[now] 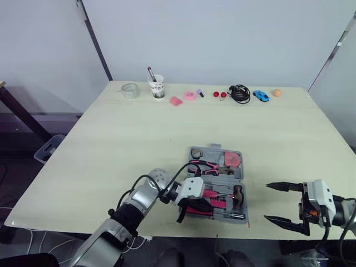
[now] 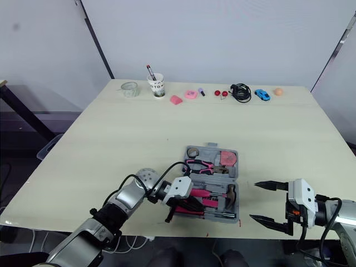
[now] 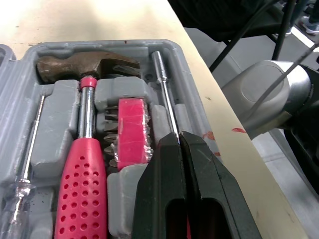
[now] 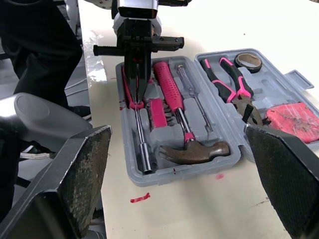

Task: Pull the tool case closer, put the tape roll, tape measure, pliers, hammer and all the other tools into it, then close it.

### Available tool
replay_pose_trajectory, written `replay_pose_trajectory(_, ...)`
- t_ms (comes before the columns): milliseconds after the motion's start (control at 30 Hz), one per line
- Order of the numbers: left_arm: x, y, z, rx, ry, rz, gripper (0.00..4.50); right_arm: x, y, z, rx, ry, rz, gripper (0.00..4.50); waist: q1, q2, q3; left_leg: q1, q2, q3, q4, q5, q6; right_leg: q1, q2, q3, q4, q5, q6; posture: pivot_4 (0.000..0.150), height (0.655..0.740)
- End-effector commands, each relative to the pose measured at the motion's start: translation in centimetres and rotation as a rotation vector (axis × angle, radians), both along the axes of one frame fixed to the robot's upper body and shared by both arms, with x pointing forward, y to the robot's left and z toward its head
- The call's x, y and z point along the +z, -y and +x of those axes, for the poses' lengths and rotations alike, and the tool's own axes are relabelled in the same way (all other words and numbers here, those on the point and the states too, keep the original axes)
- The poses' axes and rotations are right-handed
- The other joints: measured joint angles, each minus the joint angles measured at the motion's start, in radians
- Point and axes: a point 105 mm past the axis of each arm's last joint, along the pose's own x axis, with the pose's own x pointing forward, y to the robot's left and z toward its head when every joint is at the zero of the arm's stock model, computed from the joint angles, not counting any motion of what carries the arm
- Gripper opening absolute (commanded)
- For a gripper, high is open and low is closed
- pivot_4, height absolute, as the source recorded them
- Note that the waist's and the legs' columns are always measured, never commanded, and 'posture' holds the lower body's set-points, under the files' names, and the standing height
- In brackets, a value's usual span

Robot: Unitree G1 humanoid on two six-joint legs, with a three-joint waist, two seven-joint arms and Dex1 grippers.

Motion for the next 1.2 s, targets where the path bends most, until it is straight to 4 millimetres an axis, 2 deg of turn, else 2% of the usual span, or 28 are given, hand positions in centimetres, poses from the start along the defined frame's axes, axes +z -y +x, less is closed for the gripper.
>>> replay_pose_trajectory(33,-0.6,-0.4,-0.4,0.04,-0.047,-0.017,0.09,0.9,0.0,0.3,-0.028,0.041,0.027,4.5,0.0,0.001,-0.001,0.0,0.0,0.0,0.0,0.0,0.0,0.0,0.0,0.0,0.0,0.0,0.0,0.15,0.74)
replay_pose_trajectory(167,2.9,-0.3,0.8,0.123,-0.027,-0.196,0.09,1.1,0.5,1.2,-0.124,0.045,0.085,4.5,-0.001,0.001,-0.001,0.0,0.0,0.0,0.0,0.0,0.0,-0.001,0.0,0.0,0.001,0.0,0.0,0.15,0.74)
replay_pose_trajectory(300,5.7,-1.7,1.6,0.209,0.001,-0.301,0.09,1.3,1.1,2.4,-0.242,0.054,0.135,4.5,-0.001,0.001,-0.001,-0.001,0.001,-0.001,0.0,0.0,0.0,-0.001,0.0,0.0,0.001,0.0,0.0,0.15,0.74)
replay_pose_trajectory(433,8.2,-5.3,2.5,0.43,0.017,-0.412,0.09,0.7,2.5,3.6,-0.413,0.054,0.156,4.5,-0.006,0.001,-0.001,-0.001,0.001,-0.001,0.0,0.0,0.0,-0.001,0.0,0.0,0.001,0.0,0.0,0.15,0.74)
replay_pose_trajectory(567,8.4,-8.1,2.5,0.602,0.023,-0.438,0.09,-0.2,3.5,3.6,-0.507,0.028,0.191,4.5,-0.005,0.002,-0.001,0.0,0.001,-0.002,-0.001,0.0,0.0,-0.002,0.0,0.0,0.002,0.0,0.0,0.15,0.74)
replay_pose_trajectory(667,7.7,-10.5,2.3,0.736,0.037,-0.427,0.85,-1.0,4.3,3.2,-0.557,0.021,0.181,4.5,-0.001,0.002,-0.001,0.0,0.001,-0.001,-0.001,0.0,0.0,-0.002,0.0,0.0,0.001,0.0,0.0,0.15,0.74)
replay_pose_trajectory(767,7.0,-12.9,2.0,0.865,0.046,-0.419,2.39,-1.6,5.3,2.8,-0.612,0.016,0.178,4.5,-0.001,0.002,-0.001,0.0,0.001,-0.001,-0.001,0.0,0.0,-0.002,-0.001,0.0,0.001,0.0,0.0,0.15,0.74)
replay_pose_trajectory(867,6.3,-15.2,1.3,0.98,0.062,-0.4,3.71,-2.3,6.3,2.1,-0.66,0.007,0.174,4.5,-0.002,0.002,-0.001,0.0,0.002,-0.001,-0.001,0.0,0.0,-0.002,-0.001,0.0,0.001,0.0,0.0,0.15,0.74)
replay_pose_trajectory(933,5.9,-16.6,0.7,1.047,0.063,-0.389,4.44,-2.7,6.8,1.5,-0.683,0.0,0.172,4.5,-0.002,0.002,-0.001,0.0,0.002,-0.001,-0.002,0.0,0.0,-0.002,-0.001,0.0,0.001,0.0,0.0,0.15,0.74)
replay_pose_trajectory(1033,5.2,-18.6,-0.6,1.144,0.062,-0.37,4.44,-3.1,7.8,0.4,-0.733,-0.005,0.175,4.5,-0.003,0.002,-0.001,0.001,0.002,-0.001,-0.002,0.0,0.0,-0.002,-0.001,0.001,0.001,-0.002,-0.004,0.15,0.74)
replay_pose_trajectory(1200,4.5,-20.5,-2.5,1.259,0.056,-0.354,4.44,-3.6,9.1,-0.9,-0.795,-0.006,0.171,4.5,-0.003,0.002,-0.001,0.001,0.003,-0.001,-0.002,0.0,0.0,-0.002,-0.001,0.001,0.001,-0.002,-0.004,0.15,0.74)
